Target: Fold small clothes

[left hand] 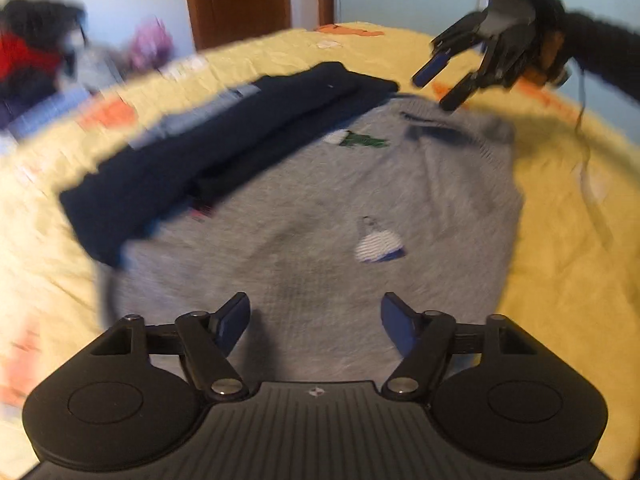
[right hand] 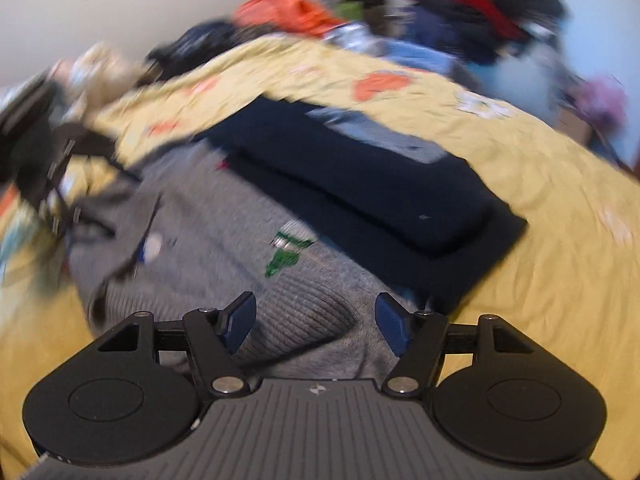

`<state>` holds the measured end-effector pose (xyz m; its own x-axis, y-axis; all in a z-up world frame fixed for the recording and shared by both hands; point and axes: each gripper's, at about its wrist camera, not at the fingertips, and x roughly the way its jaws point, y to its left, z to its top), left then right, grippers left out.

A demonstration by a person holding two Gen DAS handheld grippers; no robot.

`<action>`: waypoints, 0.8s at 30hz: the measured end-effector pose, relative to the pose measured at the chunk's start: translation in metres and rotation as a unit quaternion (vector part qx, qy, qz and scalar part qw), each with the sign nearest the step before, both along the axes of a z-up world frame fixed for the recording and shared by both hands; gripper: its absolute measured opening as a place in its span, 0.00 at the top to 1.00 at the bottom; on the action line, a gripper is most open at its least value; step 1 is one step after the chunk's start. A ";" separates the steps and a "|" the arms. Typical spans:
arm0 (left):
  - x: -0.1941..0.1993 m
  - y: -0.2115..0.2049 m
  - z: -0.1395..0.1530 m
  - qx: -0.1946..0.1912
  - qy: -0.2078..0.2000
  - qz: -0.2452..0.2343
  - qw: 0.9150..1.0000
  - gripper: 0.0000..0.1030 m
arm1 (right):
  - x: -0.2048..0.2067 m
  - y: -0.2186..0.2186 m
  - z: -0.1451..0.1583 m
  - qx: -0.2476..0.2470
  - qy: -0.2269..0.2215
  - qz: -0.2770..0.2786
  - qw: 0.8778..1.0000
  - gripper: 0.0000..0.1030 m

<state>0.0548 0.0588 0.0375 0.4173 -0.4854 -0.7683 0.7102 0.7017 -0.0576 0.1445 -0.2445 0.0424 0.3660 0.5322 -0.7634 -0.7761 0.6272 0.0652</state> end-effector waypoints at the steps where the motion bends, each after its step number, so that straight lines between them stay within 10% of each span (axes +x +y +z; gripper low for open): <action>1: 0.007 0.000 -0.004 -0.009 0.024 0.000 1.000 0.26 | 0.007 0.003 -0.001 -0.004 0.016 0.015 1.000 0.34; 9: 0.026 0.001 -0.016 -0.048 0.074 0.013 0.996 0.13 | 0.045 0.032 -0.033 -0.030 0.140 0.067 0.987 0.34; 11: 0.028 0.004 -0.018 -0.061 0.079 0.025 0.995 0.14 | 0.040 0.035 -0.031 -0.026 0.162 0.089 0.982 0.65; 13: 0.031 0.008 -0.017 -0.079 0.088 0.042 0.992 0.37 | 0.036 0.035 -0.029 -0.028 0.172 0.089 0.981 0.76; 14: 0.035 0.009 -0.017 -0.080 0.091 0.057 0.991 0.70 | 0.035 0.036 -0.028 -0.030 0.167 0.088 0.982 0.76; 15: 0.039 0.013 -0.018 -0.085 0.105 0.072 0.988 0.81 | 0.033 0.034 -0.027 -0.026 0.165 0.081 0.983 0.77; 24: 0.027 -0.001 -0.002 -0.044 0.038 0.106 0.993 0.92 | 0.019 -0.004 0.002 0.120 0.132 0.000 0.984 0.81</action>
